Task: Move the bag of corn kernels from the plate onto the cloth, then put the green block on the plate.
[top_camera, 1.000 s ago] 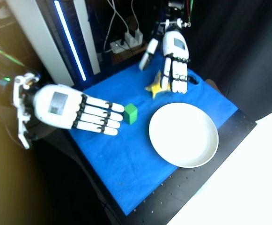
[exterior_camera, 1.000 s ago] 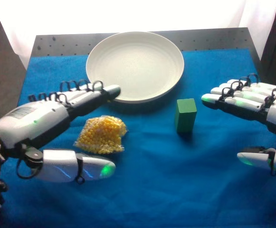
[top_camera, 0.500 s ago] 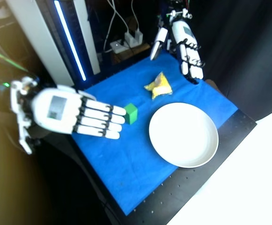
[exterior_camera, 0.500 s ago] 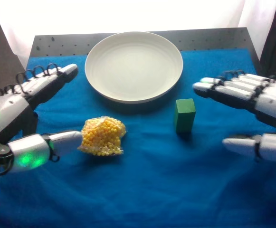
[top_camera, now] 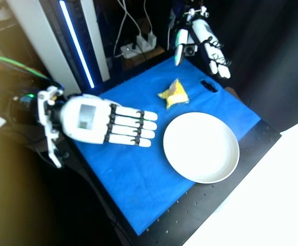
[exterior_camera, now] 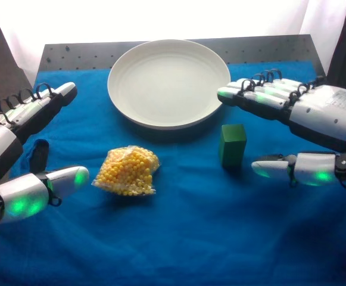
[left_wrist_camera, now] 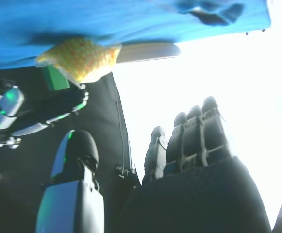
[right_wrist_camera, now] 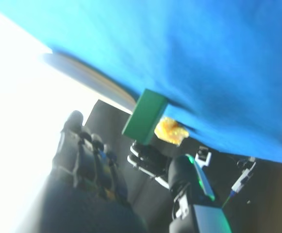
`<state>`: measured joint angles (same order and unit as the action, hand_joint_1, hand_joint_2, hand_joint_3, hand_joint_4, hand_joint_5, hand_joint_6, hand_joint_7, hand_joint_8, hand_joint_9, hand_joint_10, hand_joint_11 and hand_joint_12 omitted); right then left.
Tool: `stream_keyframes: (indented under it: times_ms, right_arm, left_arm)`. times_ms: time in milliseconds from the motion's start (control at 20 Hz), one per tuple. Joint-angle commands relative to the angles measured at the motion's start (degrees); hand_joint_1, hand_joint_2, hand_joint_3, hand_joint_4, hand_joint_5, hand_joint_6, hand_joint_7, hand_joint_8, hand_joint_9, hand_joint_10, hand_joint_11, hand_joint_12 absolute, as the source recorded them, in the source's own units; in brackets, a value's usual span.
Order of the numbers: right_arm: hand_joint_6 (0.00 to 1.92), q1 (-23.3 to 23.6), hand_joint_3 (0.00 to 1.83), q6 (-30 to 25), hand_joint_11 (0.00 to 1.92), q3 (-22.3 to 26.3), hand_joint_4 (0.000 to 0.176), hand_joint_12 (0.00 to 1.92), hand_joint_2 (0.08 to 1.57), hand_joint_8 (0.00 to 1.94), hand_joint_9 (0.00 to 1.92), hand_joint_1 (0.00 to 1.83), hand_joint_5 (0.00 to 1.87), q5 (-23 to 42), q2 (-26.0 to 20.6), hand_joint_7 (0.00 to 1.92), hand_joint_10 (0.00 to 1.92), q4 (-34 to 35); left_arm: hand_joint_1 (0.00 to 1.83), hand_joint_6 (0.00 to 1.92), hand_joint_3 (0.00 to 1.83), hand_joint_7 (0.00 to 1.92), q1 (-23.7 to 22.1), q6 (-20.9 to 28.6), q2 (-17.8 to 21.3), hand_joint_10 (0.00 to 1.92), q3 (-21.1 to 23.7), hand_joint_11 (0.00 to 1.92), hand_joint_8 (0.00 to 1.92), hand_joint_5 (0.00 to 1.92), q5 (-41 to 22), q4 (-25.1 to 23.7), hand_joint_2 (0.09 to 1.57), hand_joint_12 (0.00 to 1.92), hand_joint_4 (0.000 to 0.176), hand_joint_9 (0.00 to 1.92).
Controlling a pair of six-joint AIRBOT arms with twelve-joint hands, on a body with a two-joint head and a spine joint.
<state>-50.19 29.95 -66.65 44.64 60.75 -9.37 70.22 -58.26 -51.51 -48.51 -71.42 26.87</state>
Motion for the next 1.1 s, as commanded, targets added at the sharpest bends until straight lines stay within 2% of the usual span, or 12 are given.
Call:
stream_keyframes:
  times_ms: [0, 50, 250, 350, 400, 450, 500, 550, 600, 900, 1000, 1050]
  right_arm:
    - [0.00, 1.1, 0.00, -0.3, 0.00, -0.2, 0.002, 0.58, 1.27, 0.00, 0.03, 0.69, 0.00, 6.6, 0.6, 0.00, 0.02, 0.9]
    - [0.00, 1.4, 0.00, -0.3, 0.00, -0.5, 0.000, 0.64, 1.27, 0.00, 0.03, 0.70, 0.00, 6.5, 1.0, 0.00, 0.02, 0.9]
    - [0.00, 1.8, 0.00, -0.3, 0.00, -1.0, 0.000, 0.16, 1.27, 0.00, 0.00, 0.75, 0.00, 5.7, 2.0, 0.00, 0.00, 0.8]
    - [0.02, 1.8, 0.00, -0.3, 0.00, -1.2, 0.000, 0.63, 1.28, 0.03, 0.10, 0.75, 0.04, 5.2, 2.3, 0.16, 0.20, 0.8]
    - [0.30, 1.8, 0.00, -0.3, 0.00, -1.2, 0.000, 1.43, 1.27, 0.21, 0.19, 0.83, 0.13, 5.1, 2.4, 0.33, 0.75, 0.8]
    - [0.53, 1.8, 0.00, -0.3, 0.33, -1.3, 0.000, 1.69, 1.25, 0.46, 0.46, 0.95, 0.29, 4.8, 2.6, 0.54, 1.10, 0.7]
    - [0.61, 1.8, 0.00, -0.3, 0.63, -1.3, 0.000, 1.73, 1.23, 0.66, 0.68, 1.03, 0.41, 4.7, 2.6, 0.65, 1.26, 0.7]
    - [1.30, 1.8, 0.00, -0.3, 0.86, -1.3, 0.000, 1.76, 1.27, 1.26, 0.85, 1.15, 0.50, 4.6, 2.7, 0.79, 1.37, 0.7]
    - [1.42, 1.8, 0.00, -0.3, 0.93, -1.3, 0.000, 1.73, 1.28, 1.40, 0.94, 1.18, 0.52, 4.5, 2.7, 0.83, 1.39, 0.6]
    - [1.25, 3.2, 0.00, -2.5, 1.03, -1.6, 0.000, 1.73, 1.25, 1.50, 1.03, 1.22, 0.66, 5.7, 1.2, 0.85, 1.54, -1.3]
    - [1.24, 5.1, 0.00, -4.0, 0.88, -1.8, 0.000, 1.77, 1.23, 1.42, 0.87, 1.32, 0.63, 6.0, 0.1, 0.79, 1.56, -3.0]
    - [1.35, 6.0, 0.00, -4.5, 0.80, -1.8, 0.000, 1.79, 1.26, 1.46, 0.86, 1.22, 0.61, 6.2, -0.3, 0.82, 1.53, -3.9]
  left_arm:
    - [0.50, 0.00, 0.00, 0.00, -0.4, 0.4, 0.2, 0.00, 0.0, 0.00, 0.00, 0.01, -7.2, -0.8, 1.16, 0.00, 0.175, 0.00]
    - [0.50, 0.00, 0.00, 0.00, -0.4, 0.4, 0.1, 0.00, 0.0, 0.00, 0.00, 0.01, -7.2, -0.8, 1.16, 0.00, 0.176, 0.00]
    - [0.50, 0.00, 0.00, 0.00, -0.3, 0.4, -0.2, 0.00, 0.0, 0.00, 0.00, 0.01, -7.2, -0.6, 1.16, 0.00, 0.175, 0.00]
    - [0.49, 0.01, 0.00, 0.00, -0.2, 0.4, -0.3, 0.00, 0.0, 0.00, 0.00, 0.02, -7.4, -0.3, 1.15, 0.00, 0.176, 0.00]
    - [0.48, 0.01, 0.00, 0.00, -0.1, 0.4, -0.3, 0.00, 0.0, 0.00, 0.00, 0.02, -7.5, -0.3, 1.15, 0.00, 0.176, 0.00]
    - [0.47, 0.00, 0.00, 0.00, -0.1, 0.4, -0.3, 0.00, 0.1, 0.00, 0.00, 0.02, -7.6, -0.2, 1.15, 0.00, 0.176, 0.00]
    - [0.48, 0.01, 0.00, 0.00, -0.1, 0.4, -0.3, 0.00, 0.1, 0.00, 0.00, 0.02, -7.6, -0.2, 1.15, 0.00, 0.176, 0.00]
    - [0.49, 0.00, 0.00, 0.00, 0.0, 0.4, -0.3, 0.00, 0.1, 0.00, 0.00, 0.02, -7.6, -0.2, 1.15, 0.00, 0.176, 0.00]
    - [0.49, 0.00, 0.00, 0.00, 0.0, 0.5, -0.4, 0.00, 0.1, 0.00, 0.00, 0.02, -7.6, -0.1, 1.16, 0.00, 0.176, 0.00]
    - [0.49, 0.00, 0.01, 0.00, 0.6, 0.7, -0.7, 0.00, 0.1, 0.00, 0.00, 0.03, -7.9, 0.4, 1.18, 0.00, 0.176, 0.00]
    - [0.48, 0.01, 0.00, 0.00, 0.8, 0.8, -0.8, 0.00, 0.1, 0.00, 0.00, 0.03, -7.9, 0.6, 1.17, 0.00, 0.176, 0.00]
    - [0.47, 0.01, 0.00, 0.00, 0.9, 0.8, -0.8, 0.00, 0.0, 0.00, 0.00, 0.04, -7.8, 0.8, 1.16, 0.00, 0.176, 0.00]
